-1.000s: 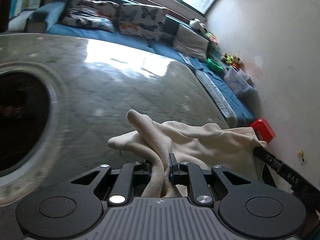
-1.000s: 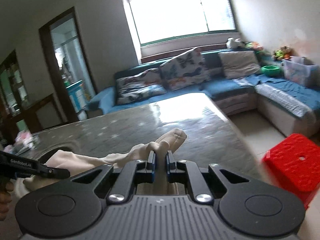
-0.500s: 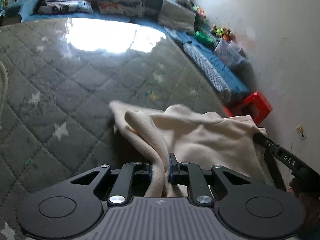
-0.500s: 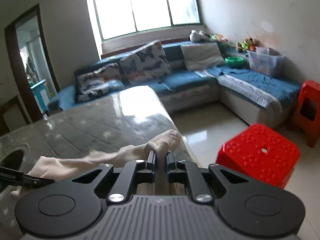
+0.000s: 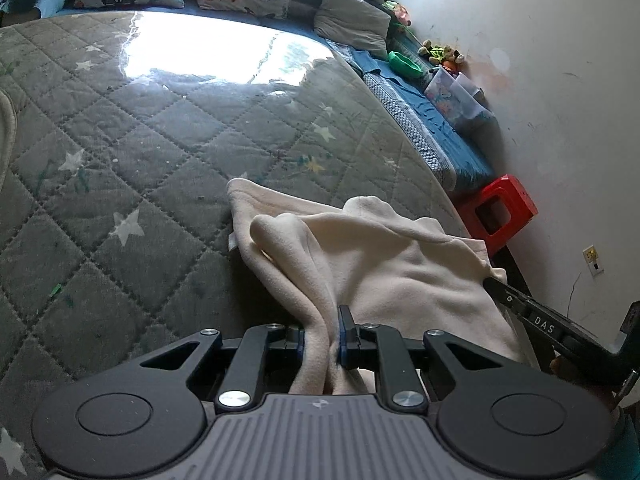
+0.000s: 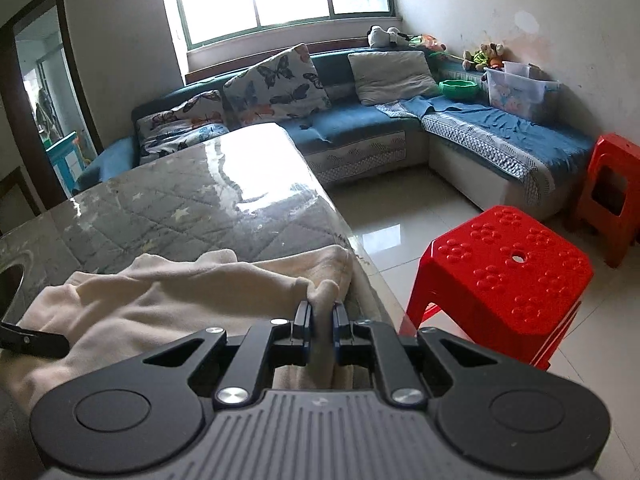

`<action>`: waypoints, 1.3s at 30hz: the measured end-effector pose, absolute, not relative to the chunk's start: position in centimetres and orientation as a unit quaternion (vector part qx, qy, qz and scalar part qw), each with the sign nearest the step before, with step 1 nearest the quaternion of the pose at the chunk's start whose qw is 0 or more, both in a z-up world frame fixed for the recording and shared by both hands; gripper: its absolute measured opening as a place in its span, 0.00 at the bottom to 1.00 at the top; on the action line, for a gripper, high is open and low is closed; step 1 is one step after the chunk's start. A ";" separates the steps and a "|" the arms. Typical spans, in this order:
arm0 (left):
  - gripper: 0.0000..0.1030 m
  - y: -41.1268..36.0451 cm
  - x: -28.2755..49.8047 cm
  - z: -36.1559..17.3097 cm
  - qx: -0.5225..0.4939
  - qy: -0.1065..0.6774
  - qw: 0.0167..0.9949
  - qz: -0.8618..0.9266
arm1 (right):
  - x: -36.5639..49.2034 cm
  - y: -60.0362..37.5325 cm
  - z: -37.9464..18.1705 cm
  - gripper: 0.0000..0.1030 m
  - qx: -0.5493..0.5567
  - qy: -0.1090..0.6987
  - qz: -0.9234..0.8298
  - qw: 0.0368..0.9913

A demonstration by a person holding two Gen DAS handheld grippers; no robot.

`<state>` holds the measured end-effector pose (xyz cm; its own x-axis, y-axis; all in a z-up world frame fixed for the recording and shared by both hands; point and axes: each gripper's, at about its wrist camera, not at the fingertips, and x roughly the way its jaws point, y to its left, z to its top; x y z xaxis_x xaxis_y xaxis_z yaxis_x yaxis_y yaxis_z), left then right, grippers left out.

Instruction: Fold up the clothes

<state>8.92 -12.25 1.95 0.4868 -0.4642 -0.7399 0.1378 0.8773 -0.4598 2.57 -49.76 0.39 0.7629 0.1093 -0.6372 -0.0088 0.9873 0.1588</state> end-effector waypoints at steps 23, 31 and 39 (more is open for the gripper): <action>0.61 -12.6 5.4 3.0 -0.066 0.436 0.885 -0.151 | -2.6 -45.8 2.8 0.41 0.015 0.318 0.085 0.944; 0.67 -12.5 3.7 3.0 -0.012 0.414 0.898 -0.148 | -5.4 -44.9 1.3 0.45 0.011 0.328 0.093 0.940; 0.65 -13.7 2.3 5.6 0.044 0.342 0.928 -0.142 | -5.2 -44.7 2.4 0.46 -0.003 0.327 0.108 0.939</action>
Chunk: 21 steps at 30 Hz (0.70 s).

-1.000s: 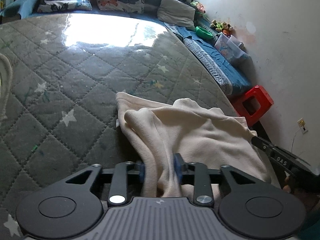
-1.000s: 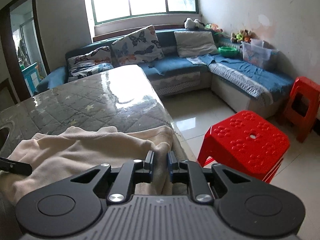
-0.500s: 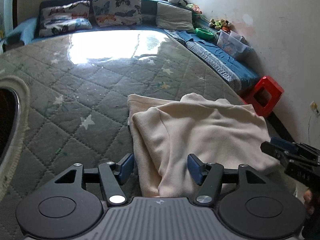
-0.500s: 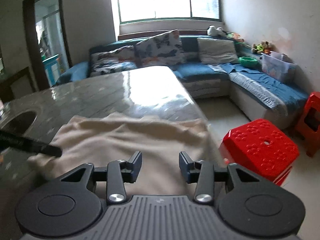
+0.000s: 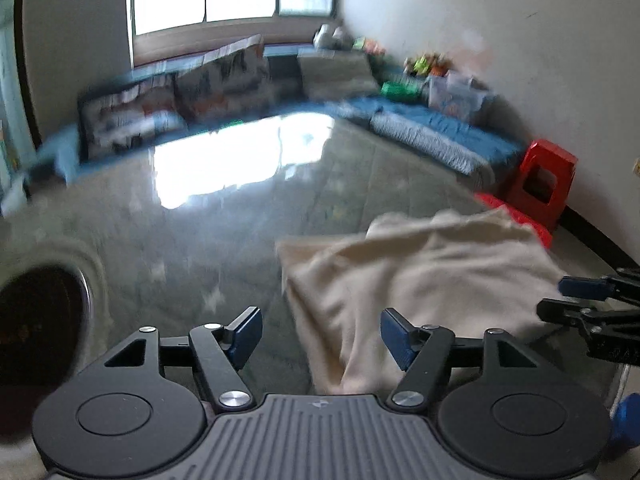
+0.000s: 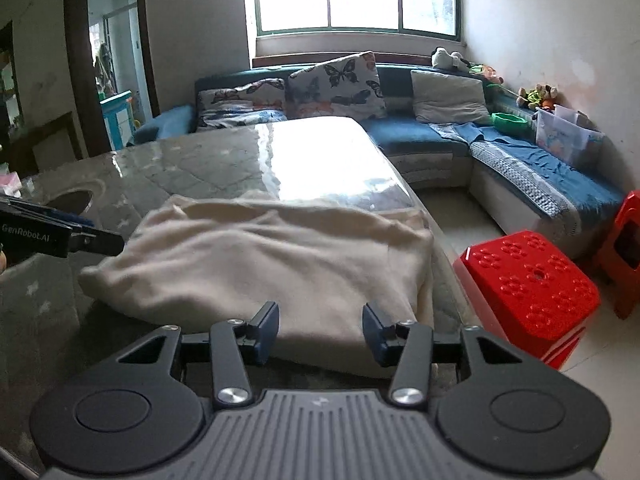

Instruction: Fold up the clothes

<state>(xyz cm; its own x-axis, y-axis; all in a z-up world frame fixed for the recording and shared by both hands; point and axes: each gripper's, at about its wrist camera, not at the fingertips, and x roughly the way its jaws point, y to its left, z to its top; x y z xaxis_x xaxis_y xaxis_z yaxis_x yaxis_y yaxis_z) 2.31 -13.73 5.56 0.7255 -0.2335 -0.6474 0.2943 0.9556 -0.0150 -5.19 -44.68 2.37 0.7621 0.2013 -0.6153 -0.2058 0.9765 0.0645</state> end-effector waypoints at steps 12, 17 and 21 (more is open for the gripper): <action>0.23 -18.2 2.6 3.4 0.052 0.338 0.898 -0.277 | 1.6 -44.2 4.2 0.36 0.048 0.343 0.146 0.927; 0.22 -18.7 2.6 2.0 0.058 0.354 0.886 -0.294 | 4.1 -42.6 3.4 0.27 0.040 0.350 0.147 0.924; 0.22 -18.5 2.6 1.5 0.058 0.356 0.883 -0.300 | 6.1 -41.2 2.4 0.24 0.021 0.357 0.141 0.923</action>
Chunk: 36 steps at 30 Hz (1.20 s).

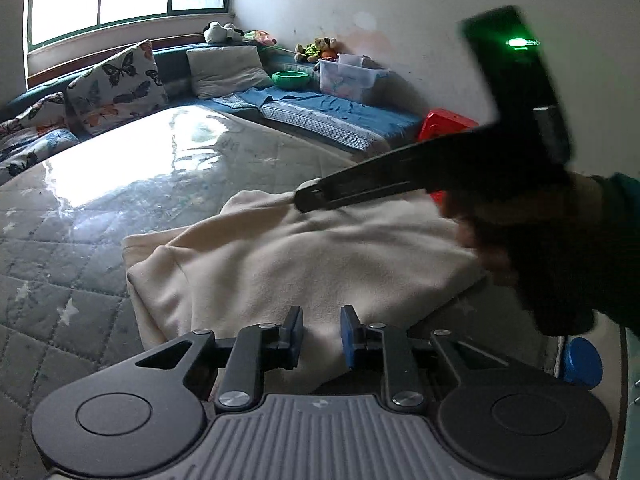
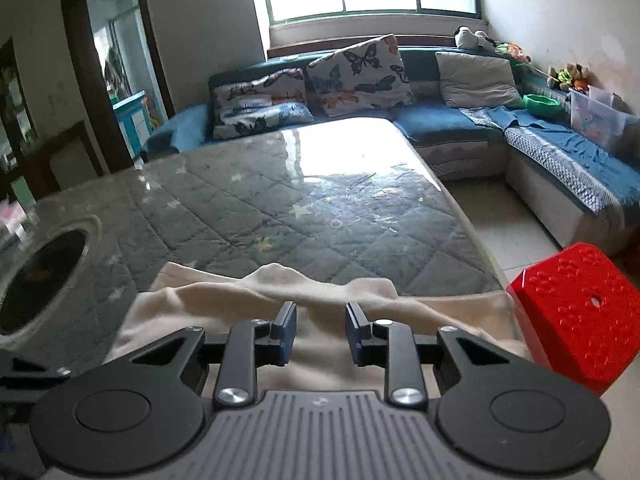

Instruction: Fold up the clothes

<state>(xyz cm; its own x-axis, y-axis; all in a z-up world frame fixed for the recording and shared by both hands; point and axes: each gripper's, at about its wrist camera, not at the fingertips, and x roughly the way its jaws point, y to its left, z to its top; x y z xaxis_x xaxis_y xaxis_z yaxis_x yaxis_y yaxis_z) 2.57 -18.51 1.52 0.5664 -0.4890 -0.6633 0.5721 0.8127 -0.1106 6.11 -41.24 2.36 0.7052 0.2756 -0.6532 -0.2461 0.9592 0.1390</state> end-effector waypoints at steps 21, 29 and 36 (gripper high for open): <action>0.23 -12.3 3.3 2.2 -0.017 0.361 0.900 -0.245 | 8.1 -35.2 1.9 0.24 -0.038 0.349 0.193 0.916; 0.23 -11.6 4.7 2.9 -0.042 0.355 0.903 -0.240 | 8.2 -35.0 2.3 0.26 -0.037 0.341 0.190 0.920; 0.23 -11.0 6.8 1.9 -0.049 0.373 0.904 -0.203 | 5.6 -36.5 3.3 0.26 -0.034 0.340 0.189 0.921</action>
